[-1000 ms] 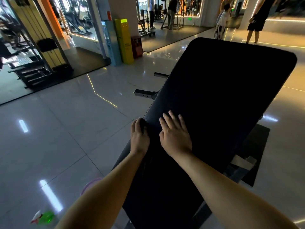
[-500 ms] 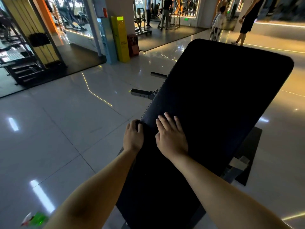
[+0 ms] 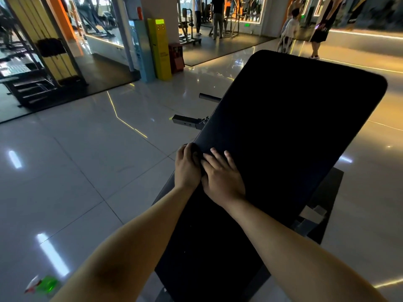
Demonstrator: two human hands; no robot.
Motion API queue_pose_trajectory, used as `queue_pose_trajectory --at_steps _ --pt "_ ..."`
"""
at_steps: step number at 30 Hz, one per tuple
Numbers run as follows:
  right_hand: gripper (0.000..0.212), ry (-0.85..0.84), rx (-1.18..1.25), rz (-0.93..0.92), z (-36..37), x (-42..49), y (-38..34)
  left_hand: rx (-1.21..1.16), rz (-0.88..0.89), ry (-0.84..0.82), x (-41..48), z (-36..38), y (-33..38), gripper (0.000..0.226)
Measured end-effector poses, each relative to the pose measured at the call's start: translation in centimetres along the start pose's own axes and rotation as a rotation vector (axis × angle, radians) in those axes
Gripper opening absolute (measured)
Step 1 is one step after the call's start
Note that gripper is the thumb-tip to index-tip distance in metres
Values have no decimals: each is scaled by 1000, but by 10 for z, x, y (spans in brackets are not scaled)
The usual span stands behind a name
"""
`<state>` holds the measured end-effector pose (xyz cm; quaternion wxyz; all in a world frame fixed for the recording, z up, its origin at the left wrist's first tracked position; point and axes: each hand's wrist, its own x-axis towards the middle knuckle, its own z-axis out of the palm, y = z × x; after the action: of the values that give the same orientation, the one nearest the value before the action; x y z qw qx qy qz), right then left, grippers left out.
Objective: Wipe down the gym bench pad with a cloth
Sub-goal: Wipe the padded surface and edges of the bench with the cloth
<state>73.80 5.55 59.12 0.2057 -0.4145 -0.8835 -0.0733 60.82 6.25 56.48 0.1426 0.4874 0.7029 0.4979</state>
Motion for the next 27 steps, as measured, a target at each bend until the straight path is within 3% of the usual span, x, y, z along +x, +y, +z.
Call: queue_pose_trajectory --at_steps 5,14,19,27 --pt "46 46 1 -4 3 0 -1 135 4 -9 -37 -20 -47 39" --pt "36 70 66 -34 4 2 -1 129 -185 18 -82 -35 -71 36" --pt "36 37 113 -65 6 -3 -1 161 -29 -65 -48 -28 -46 49" --pt "35 -64 140 -131 3 -43 -7 169 -227 -9 -122 -44 -90 52"
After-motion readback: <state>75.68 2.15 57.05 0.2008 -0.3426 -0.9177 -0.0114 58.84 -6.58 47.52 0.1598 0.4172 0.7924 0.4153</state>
